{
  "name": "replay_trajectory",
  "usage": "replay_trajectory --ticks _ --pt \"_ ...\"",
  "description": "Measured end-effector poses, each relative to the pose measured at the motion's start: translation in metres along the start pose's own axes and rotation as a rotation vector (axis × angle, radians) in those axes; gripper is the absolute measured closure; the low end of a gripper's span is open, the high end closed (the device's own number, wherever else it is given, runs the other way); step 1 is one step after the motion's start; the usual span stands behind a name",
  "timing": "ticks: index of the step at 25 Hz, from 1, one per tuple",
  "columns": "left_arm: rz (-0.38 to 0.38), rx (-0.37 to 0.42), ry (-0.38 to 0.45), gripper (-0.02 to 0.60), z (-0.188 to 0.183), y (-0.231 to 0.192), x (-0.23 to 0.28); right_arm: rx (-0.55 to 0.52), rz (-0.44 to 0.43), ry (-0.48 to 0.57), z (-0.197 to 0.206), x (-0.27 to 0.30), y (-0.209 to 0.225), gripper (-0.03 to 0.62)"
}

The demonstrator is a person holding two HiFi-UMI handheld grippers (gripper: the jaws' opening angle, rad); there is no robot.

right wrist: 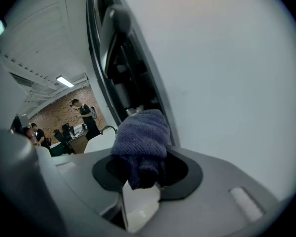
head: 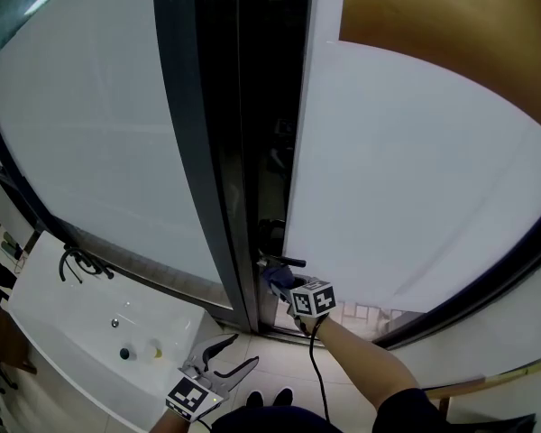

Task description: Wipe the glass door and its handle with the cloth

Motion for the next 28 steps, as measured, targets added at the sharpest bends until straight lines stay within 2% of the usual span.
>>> replay_trajectory --ticks 3,8,12,21,28 --pt "-0.003 0.003 -0.003 0.345 0.001 -0.004 -0.002 -0.019 -0.023 -0.014 -0.007 0.024 -0.013 0.45" --pt "-0.011 -0.007 0.001 0.345 -0.006 -0.007 -0.007 -0.032 0.018 -0.01 -0.021 0.038 -0.003 0.448" --pt "-0.013 -0.018 -0.008 0.345 -0.001 -0.014 -0.011 -0.035 0.045 0.017 -0.022 0.03 0.002 0.448" --pt "0.058 -0.003 0.015 0.345 0.0 -0.018 -0.009 0.102 0.139 0.142 -0.026 -0.01 0.016 0.448" --pt "0.114 0.021 0.024 0.345 0.004 -0.025 -0.016 0.142 0.126 0.198 -0.004 -0.054 -0.003 0.448"
Point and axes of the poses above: the fingertips, and each gripper's own axes: x forward along the fingers, y to its right, z out of its underside, the point moved 8 cm from there along -x, backward along the fingers, and after that the axes turned 3 degrees about -z, right-handed, at the moved point
